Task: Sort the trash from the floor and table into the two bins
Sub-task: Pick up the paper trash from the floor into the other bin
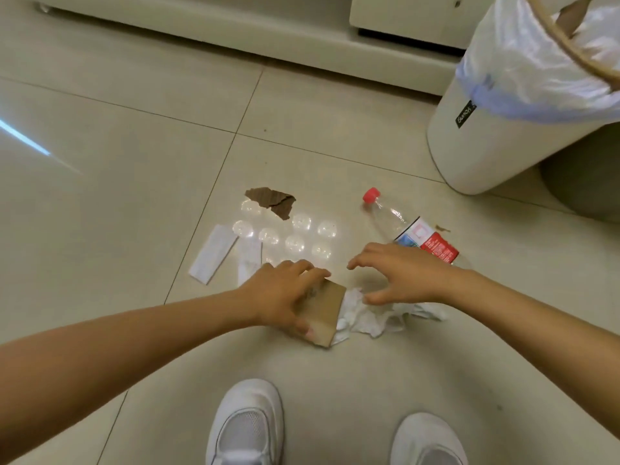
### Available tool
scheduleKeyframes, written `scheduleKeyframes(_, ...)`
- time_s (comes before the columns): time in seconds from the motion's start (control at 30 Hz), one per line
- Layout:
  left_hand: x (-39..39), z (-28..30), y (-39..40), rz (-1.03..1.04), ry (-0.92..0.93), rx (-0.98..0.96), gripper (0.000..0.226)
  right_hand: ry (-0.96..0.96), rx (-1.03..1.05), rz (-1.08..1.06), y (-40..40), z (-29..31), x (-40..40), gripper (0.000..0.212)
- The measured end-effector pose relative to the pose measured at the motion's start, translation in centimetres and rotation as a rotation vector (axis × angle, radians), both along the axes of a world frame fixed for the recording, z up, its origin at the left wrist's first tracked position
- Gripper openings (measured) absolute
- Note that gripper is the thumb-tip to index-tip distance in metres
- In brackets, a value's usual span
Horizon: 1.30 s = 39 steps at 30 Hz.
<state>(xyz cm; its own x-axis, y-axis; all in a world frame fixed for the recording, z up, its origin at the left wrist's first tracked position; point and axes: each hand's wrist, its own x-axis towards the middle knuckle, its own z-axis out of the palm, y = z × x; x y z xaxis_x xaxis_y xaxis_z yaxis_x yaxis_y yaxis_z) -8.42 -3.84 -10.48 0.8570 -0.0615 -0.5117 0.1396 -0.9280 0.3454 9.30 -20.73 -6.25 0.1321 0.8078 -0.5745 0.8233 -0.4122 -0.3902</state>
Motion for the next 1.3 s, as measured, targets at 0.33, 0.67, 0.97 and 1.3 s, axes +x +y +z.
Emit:
scheduleKeyframes(0.33,-1.0,-3.4,-1.6,0.149,-0.087,0.057,0.077,-0.204,-0.088,-0.038,-1.7,-1.7,-2.3,0.063)
scheduleKeyframes(0.67,-1.0,-0.3,1.4,0.497,-0.123,-0.259,0.034,-0.262,-0.403,-0.301,-3.2,-3.7,-3.2,0.077)
scheduleKeyframes(0.97,-0.5,0.6,3.1,0.643,-0.156,-0.381,0.033,-0.112,-0.062,-0.346,-4.2,-6.3,-7.3,0.05)
scheduleKeyframes(1.3,-0.5,1.0,4.0,0.694,-0.187,-0.44,0.031,0.049,0.147,-0.539,-3.3,-3.7,-4.2,0.024)
